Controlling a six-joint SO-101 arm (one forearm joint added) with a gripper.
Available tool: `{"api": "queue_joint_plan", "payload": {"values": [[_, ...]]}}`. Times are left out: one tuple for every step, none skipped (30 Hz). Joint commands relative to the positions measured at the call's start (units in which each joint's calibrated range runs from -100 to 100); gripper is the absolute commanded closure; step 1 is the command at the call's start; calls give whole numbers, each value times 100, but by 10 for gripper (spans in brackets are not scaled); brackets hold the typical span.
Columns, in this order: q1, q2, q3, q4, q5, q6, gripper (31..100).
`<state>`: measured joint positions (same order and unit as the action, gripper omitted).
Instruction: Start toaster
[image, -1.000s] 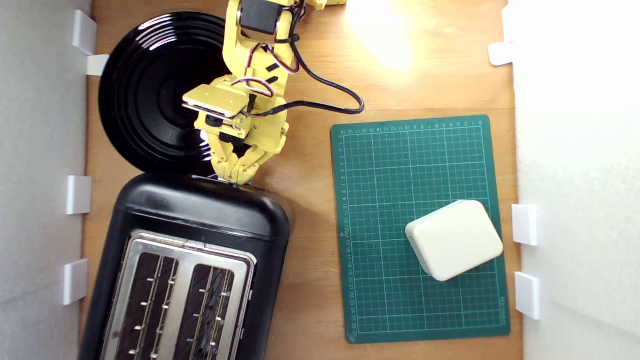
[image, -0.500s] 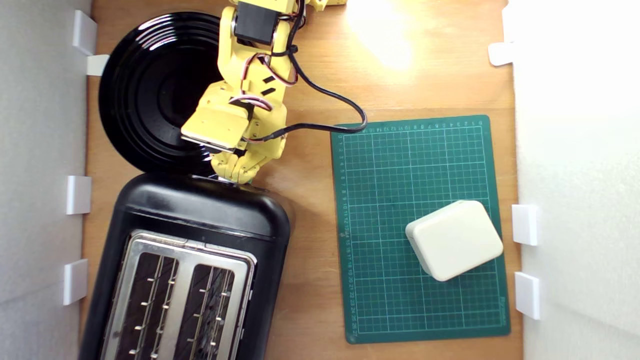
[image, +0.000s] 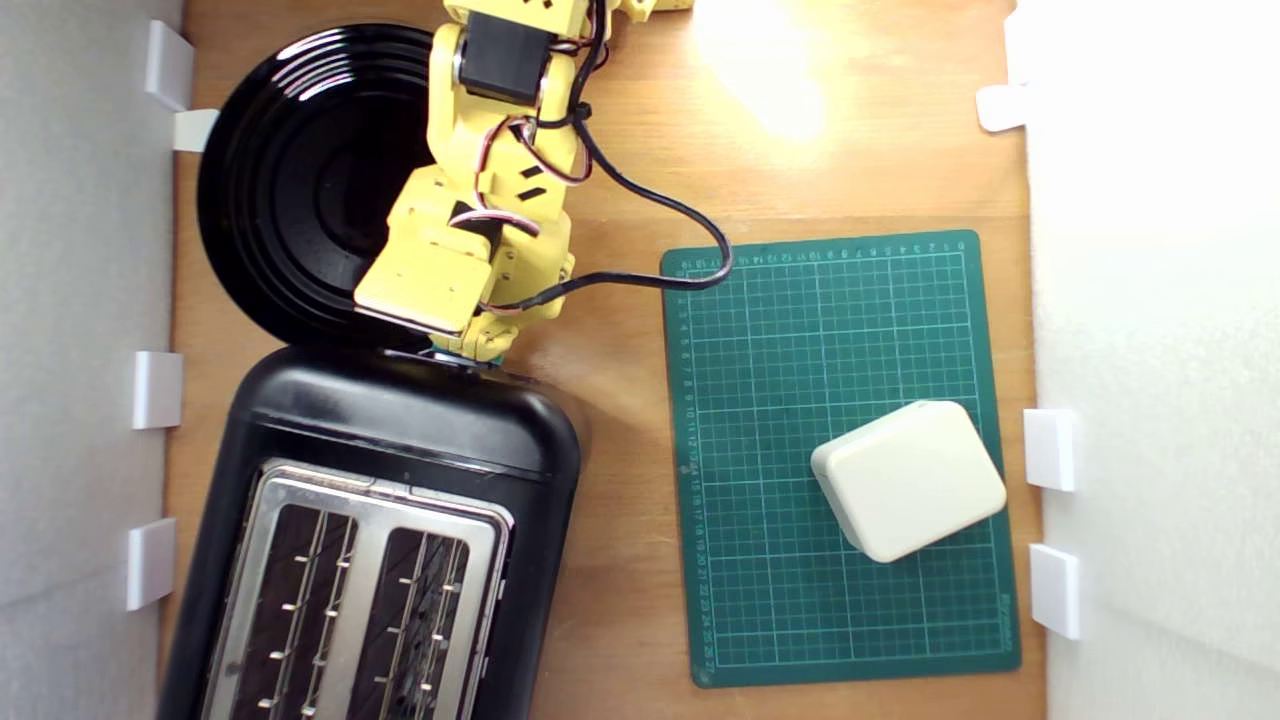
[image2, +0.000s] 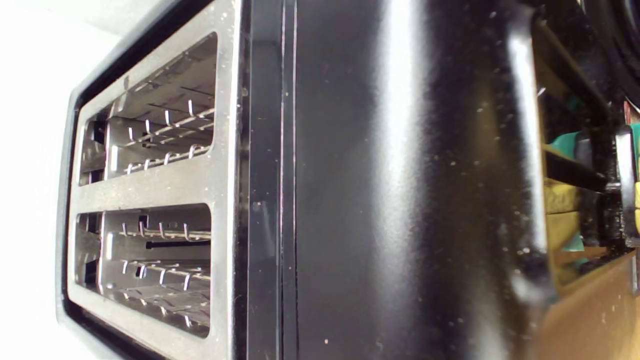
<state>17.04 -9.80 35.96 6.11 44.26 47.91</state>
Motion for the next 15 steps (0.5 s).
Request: {"api": "queue_joint_plan", "payload": {"values": [[82, 155, -66, 55, 487, 24, 989], [114, 114, -84, 73, 487, 24, 989], [130, 64, -93, 148, 487, 13, 989], [130, 30, -102, 195, 487, 3, 989], [138, -11, -111, 233, 487, 3, 989], [154, -45, -129, 252, 487, 3, 989], [169, -78, -166, 252, 487, 13, 989], [169, -78, -229, 252, 487, 3, 989], [169, -78, -293, 252, 487, -2, 989], [169, -103, -338, 252, 487, -8, 989], [177, -120, -420, 242, 487, -8, 989], [177, -120, -484, 242, 487, -13, 989], [177, -120, -556, 242, 487, -13, 989], [177, -120, -629, 242, 487, -18, 989], [177, -120, -684, 252, 487, -18, 989]]}}
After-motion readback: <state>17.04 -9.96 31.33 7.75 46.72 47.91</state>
